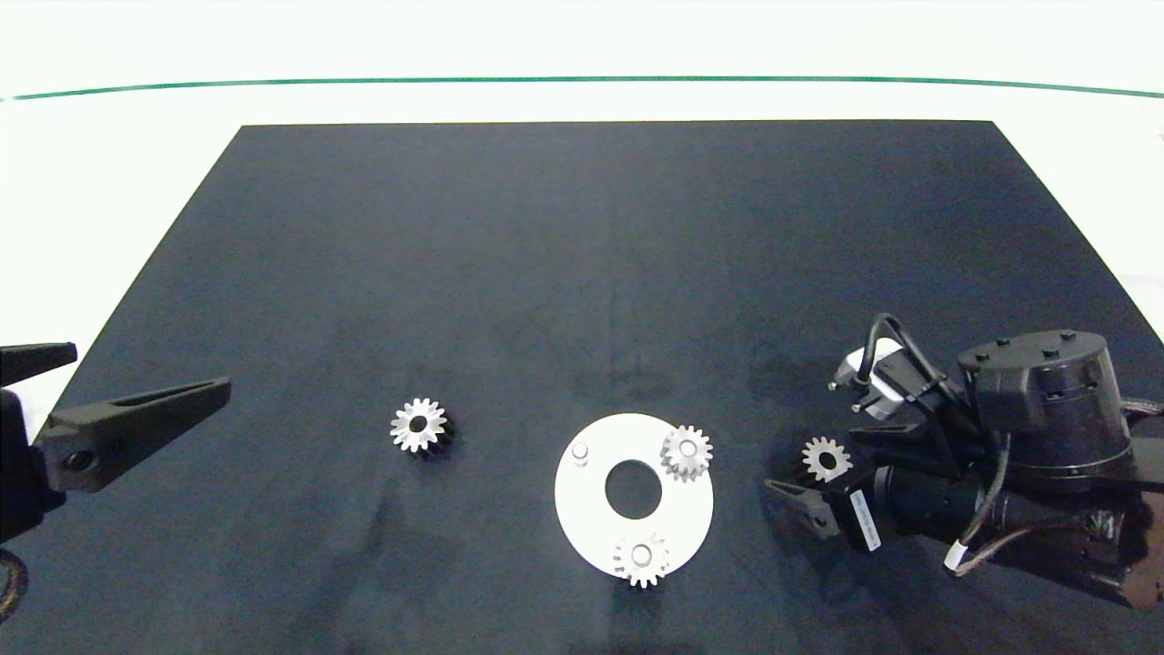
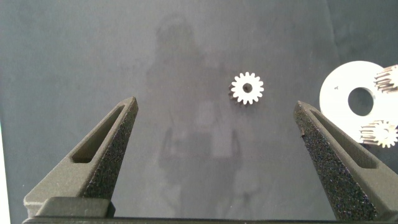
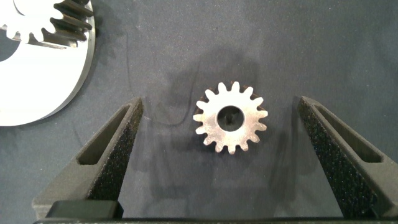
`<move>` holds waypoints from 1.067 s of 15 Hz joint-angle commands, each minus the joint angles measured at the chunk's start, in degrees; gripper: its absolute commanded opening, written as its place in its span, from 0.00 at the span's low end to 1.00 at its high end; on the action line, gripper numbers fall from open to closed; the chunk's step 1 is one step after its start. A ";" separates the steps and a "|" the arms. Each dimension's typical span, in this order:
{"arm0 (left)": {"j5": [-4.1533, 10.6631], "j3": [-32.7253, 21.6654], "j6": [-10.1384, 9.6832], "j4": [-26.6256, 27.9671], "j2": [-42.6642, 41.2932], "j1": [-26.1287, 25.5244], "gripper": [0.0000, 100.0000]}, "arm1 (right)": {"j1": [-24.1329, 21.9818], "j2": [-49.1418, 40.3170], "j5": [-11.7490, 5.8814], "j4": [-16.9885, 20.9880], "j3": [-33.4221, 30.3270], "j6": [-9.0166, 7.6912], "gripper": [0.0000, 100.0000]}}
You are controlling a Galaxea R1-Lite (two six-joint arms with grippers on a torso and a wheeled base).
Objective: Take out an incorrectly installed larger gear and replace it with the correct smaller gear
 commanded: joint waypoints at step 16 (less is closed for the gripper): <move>0.17 -0.03 -0.06 0.10 -0.42 0.08 1.00 | -0.65 0.79 -1.67 -0.08 0.18 0.03 0.69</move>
